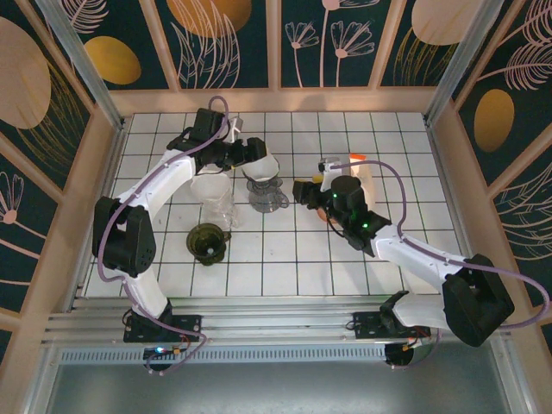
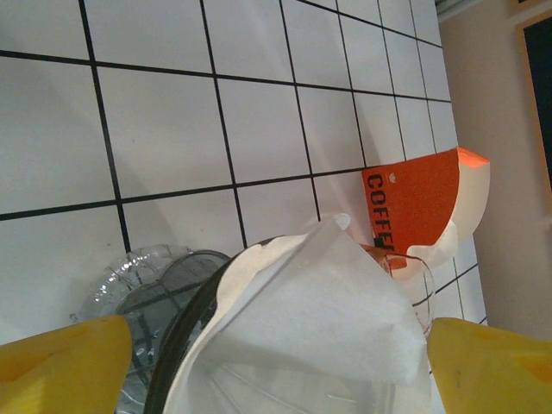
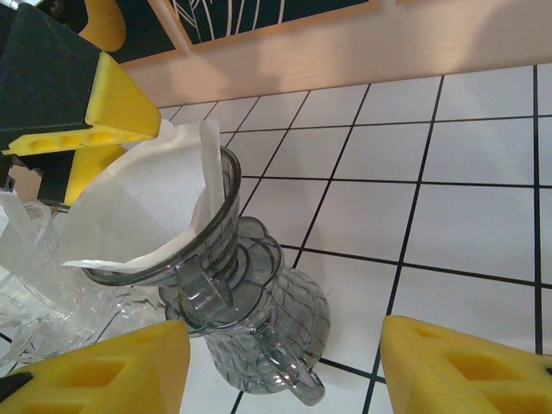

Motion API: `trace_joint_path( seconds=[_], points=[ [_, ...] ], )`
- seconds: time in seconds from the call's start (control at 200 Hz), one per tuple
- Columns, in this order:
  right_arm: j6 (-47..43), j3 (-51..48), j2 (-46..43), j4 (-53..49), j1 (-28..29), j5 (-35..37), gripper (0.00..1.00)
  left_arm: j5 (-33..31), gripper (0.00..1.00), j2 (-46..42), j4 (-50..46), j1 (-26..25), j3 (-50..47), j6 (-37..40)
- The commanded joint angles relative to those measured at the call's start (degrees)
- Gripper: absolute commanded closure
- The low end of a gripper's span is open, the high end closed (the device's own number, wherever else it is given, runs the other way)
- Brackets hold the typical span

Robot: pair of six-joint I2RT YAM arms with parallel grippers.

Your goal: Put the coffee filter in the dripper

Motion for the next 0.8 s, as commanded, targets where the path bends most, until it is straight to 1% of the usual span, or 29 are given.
trace_joint_path(
  seconds=[0.0, 0.495, 0.796],
  points=[
    [0.61, -0.56, -1.02, 2.18, -0.43, 0.86, 0.39, 1.78, 0.11, 1.18, 0.96, -0.49, 1.25, -0.94],
    [1.20, -0.99, -0.91, 2.62, -0.50, 0.84, 0.39, 3.22, 0.11, 2.34, 1.94, -2.45, 2.55, -2.44],
    [1.31, -1.17, -1.46, 2.40, -0.50, 0.56, 0.38, -0.61, 0.10, 2.71, -0.08, -2.58, 3.53, -1.81]
  ],
)
